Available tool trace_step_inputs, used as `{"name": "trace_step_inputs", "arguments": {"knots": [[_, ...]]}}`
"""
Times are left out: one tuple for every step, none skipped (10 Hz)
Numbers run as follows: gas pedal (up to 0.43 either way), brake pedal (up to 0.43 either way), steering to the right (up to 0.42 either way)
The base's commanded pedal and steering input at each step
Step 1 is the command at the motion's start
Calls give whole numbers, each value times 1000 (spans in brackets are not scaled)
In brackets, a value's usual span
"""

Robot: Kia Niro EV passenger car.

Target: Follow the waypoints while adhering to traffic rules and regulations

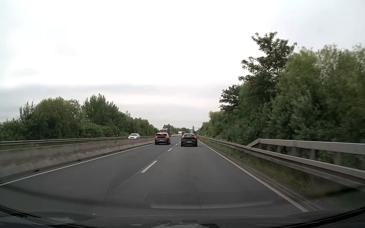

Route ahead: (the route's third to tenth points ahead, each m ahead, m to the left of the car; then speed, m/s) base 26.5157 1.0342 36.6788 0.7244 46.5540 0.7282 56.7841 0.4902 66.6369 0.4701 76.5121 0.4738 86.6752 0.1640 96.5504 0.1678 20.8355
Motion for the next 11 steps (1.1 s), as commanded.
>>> {"name": "trace_step_inputs", "arguments": {"knots": [[209, 0, 2], [220, 0, 2], [220, 0, 1], [240, 0, 1], [248, 0, 1], [248, 0, 1], [248, 0, 1], [248, 0, -1], [248, 0, -1], [248, 0, -1], [248, 0, -1]]}}
